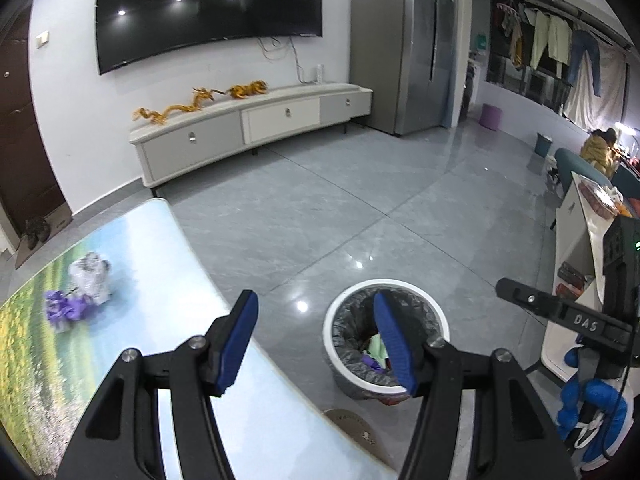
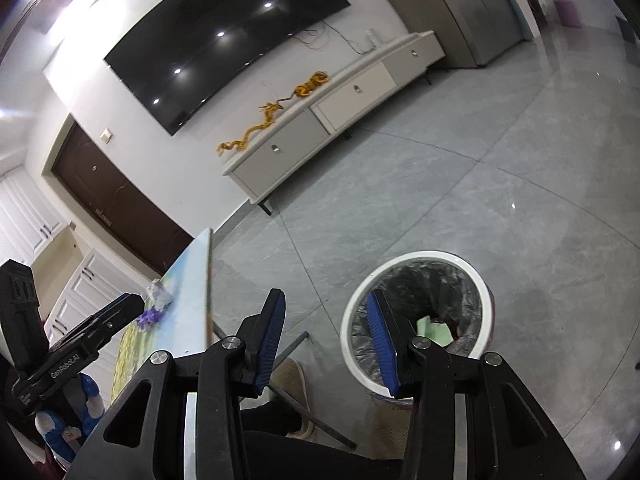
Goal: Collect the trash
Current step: 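Move both open tools back toward the remaining purple and white bags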
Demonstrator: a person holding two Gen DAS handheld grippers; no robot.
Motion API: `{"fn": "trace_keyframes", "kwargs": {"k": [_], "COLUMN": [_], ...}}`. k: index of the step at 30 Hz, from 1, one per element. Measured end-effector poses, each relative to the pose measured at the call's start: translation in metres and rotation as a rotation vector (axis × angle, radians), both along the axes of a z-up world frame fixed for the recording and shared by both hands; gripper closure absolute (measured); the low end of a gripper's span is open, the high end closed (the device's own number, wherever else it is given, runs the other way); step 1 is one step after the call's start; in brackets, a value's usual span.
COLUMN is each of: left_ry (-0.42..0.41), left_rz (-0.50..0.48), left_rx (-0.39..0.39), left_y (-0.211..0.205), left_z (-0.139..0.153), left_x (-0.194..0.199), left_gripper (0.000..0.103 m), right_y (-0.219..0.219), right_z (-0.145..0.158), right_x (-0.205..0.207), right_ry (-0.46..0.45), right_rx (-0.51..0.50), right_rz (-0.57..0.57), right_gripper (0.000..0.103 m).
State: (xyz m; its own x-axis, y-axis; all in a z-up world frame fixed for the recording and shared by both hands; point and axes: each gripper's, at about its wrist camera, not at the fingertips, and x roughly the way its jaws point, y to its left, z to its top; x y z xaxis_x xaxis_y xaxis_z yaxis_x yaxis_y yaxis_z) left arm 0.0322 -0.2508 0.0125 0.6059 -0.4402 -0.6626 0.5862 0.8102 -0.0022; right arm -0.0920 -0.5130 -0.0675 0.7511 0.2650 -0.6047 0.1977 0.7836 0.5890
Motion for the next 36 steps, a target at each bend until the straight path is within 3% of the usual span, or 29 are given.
{"fn": "trace_keyframes", "kwargs": {"k": [6, 11, 23, 29, 36], "left_ry": [-0.026, -0.049, -0.058, -0.057, 0.017], "left_rz": [0.053, 0.111, 0.259, 0.337, 0.424], "left_rx": [-0.024, -0.06, -0.13, -0.13, -0.133], "left_y": [0.04, 0.081, 0.188, 0.234, 0.287], "left_z": [0.009, 0.016, 0.015, 0.002, -0.027], "left_x": [-0.005, -0.008, -0.002, 0.002, 0.014], "left_gripper": [0.043, 0.036, 0.036, 0.036, 0.036], "right_y": [0.029, 0.057, 0.129, 0.161, 0.189], "right_z": [0.025, 0.047, 0.091, 0.097, 0.087], "right_x": [0.001, 0.003, 0.011, 0.019, 0.034], "right_ry": [-0.03, -0.048, -0.084, -0.076, -0.039], "right_rx": [-0.043, -0.087, -0.188, -0.215, -0.229], "right_rz": [0.041, 0.088, 0.188, 0.255, 0.324], "right_gripper": [0.057, 0.056, 0.054, 0.054, 0.054]}}
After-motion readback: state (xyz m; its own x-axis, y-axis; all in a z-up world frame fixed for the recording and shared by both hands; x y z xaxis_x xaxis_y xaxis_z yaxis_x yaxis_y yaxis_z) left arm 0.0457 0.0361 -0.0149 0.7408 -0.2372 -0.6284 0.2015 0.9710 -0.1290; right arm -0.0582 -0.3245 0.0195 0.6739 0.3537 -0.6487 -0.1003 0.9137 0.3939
